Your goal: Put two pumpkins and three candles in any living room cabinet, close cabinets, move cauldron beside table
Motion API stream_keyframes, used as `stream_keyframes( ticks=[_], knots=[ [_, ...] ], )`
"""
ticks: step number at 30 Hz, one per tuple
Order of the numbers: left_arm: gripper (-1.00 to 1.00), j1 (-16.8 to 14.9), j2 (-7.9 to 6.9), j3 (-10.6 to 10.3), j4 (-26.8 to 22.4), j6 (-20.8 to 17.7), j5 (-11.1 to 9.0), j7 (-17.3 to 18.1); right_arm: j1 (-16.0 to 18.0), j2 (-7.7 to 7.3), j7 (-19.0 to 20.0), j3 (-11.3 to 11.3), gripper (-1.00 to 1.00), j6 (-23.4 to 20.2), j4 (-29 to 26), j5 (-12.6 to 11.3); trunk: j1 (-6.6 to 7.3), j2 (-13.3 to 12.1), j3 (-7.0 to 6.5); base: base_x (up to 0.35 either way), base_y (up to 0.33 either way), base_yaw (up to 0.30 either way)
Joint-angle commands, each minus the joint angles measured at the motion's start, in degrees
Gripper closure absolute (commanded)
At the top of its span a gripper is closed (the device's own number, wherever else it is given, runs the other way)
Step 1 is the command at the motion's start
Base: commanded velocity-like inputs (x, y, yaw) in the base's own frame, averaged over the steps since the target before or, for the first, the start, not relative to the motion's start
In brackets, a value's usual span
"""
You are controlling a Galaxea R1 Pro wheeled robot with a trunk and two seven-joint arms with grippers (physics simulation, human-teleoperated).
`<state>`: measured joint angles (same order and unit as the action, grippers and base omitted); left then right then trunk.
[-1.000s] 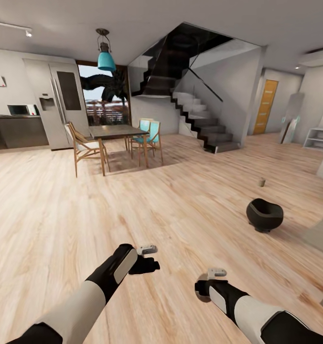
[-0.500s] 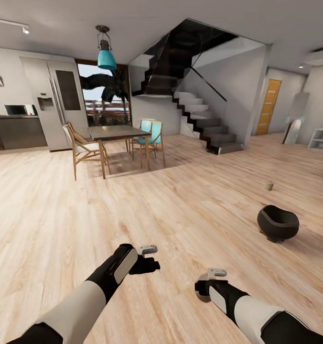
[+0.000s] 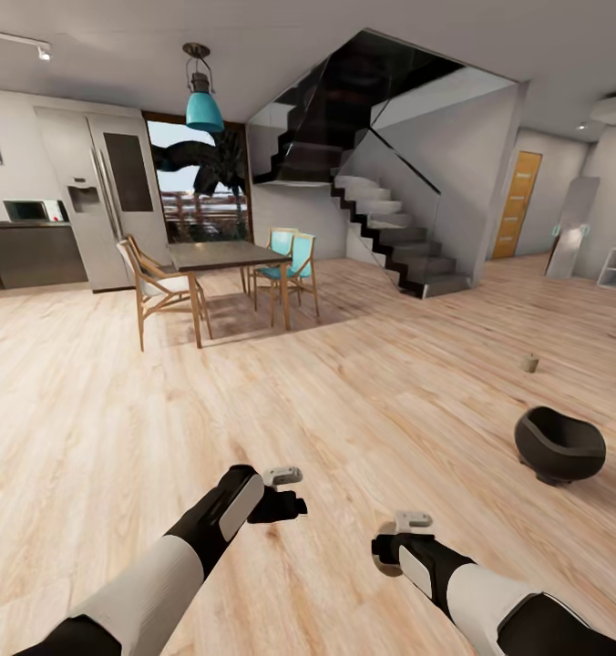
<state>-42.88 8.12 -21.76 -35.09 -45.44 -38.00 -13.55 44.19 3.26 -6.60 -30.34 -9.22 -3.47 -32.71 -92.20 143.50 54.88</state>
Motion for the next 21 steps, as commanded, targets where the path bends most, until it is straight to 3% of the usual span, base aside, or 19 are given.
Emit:
stream_keyframes(
  ticks=[1, 21],
  knots=[
    [-1.0, -0.02, -0.03, -0.21, -0.07, -0.09, -0.59, -0.52, 0.02, -0.01, -0.34, -0.51, 1.0, -0.31, -0.13, -0.42, -0.02, 0.02, -0.01, 0.305, 0.119, 0.0],
    [-1.0, -0.01, 0.05, -0.22, -0.07, -0.09, -0.58, -0.52, -0.02, -0.01, -0.34, -0.51, 1.0, 0.73, -0.13, -0.42, -0.02, 0.02, -0.81, 0.305, 0.118, 0.0]
  ],
)
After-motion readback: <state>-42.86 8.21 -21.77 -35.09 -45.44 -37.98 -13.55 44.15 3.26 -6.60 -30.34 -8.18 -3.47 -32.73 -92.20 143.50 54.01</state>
